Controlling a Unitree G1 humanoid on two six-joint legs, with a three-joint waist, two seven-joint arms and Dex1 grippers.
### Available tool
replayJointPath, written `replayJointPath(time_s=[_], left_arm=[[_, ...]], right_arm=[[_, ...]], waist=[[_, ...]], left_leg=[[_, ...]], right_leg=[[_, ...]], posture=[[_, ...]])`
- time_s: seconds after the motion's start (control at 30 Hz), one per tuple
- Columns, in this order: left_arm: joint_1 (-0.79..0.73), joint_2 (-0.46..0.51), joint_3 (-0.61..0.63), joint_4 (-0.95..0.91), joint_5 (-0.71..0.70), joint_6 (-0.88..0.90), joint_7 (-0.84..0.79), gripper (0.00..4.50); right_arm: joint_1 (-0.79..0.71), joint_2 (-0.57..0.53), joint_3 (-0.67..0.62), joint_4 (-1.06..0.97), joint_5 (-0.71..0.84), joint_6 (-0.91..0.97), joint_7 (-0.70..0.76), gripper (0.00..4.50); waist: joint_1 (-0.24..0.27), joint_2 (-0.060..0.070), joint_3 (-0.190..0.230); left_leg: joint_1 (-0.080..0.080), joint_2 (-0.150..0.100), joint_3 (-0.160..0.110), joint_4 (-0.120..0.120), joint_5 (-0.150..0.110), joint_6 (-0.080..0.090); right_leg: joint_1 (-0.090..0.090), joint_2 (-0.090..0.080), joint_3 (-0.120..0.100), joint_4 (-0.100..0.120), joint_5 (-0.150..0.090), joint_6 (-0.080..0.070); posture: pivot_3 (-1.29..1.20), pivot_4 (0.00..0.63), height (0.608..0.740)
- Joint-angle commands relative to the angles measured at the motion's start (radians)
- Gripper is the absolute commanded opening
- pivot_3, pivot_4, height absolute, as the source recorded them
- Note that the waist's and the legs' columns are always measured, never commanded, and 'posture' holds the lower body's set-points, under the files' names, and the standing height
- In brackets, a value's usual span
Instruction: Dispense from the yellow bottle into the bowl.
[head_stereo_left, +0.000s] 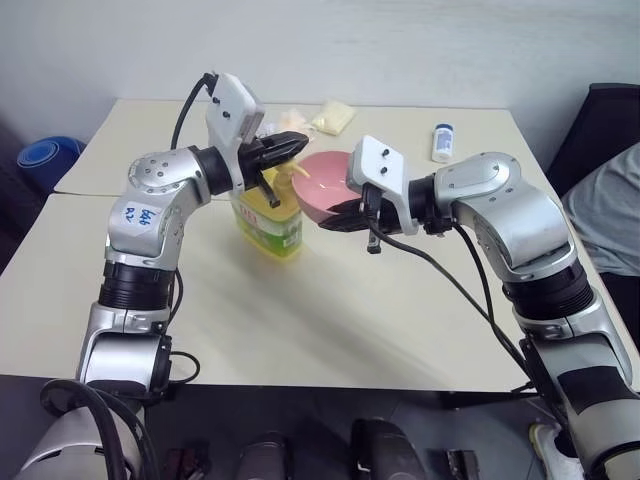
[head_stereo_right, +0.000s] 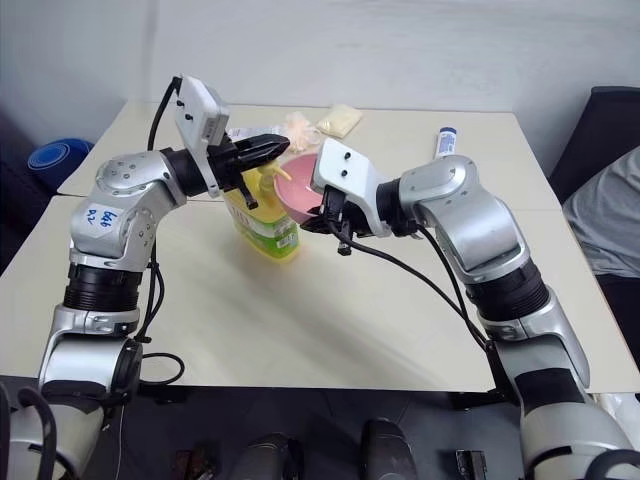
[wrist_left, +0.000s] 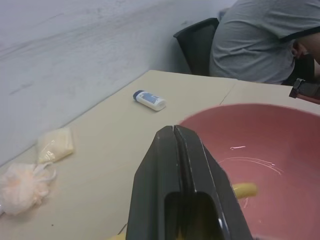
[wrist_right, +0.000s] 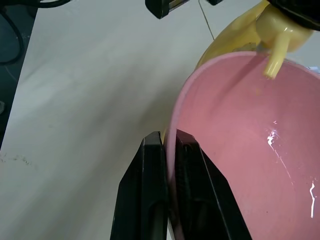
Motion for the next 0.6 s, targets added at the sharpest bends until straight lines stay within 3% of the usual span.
replayJointPath(time_s=[0.03, 0.37, 0.6], left_arm=[[0.091, -0.015, -0.082, 0.082, 0.065, 0.052, -0.010, 0.03], [-0.051, -0.058, 0.086, 0.101, -0.052, 0.005, -0.021, 0.03], [-0.107, 0.023, 0.220, 0.041, -0.223, 0.063, -0.156, 0.03]], right_arm=[[-0.011, 0.005, -0.017, -0.047, 0.024, 0.002, -0.007, 0.00], [0.040, -0.019, -0.040, -0.038, 0.024, -0.006, -0.019, 0.00], [0.151, -0.083, -0.089, 0.009, 0.019, -0.085, -0.020, 0.00]], waist=[[0.000, 0.000, -0.002], [0.003, 0.001, -0.003], [-0.001, -0.002, 0.000]], left_leg=[[0.000, 0.000, 0.000, 0.000, 0.000, 0.000], [-0.001, 0.000, -0.001, 0.000, 0.000, 0.000], [-0.017, -0.002, -0.002, 0.001, 0.000, 0.000]], right_leg=[[0.000, 0.000, 0.000, 0.000, 0.000, 0.000], [0.000, 0.000, -0.001, -0.001, 0.000, 0.000], [-0.015, 0.000, -0.004, -0.002, 0.000, 0.000]], posture=[[0.00, 0.150, 0.740], [0.00, 0.150, 0.740], [0.00, 0.150, 0.740]])
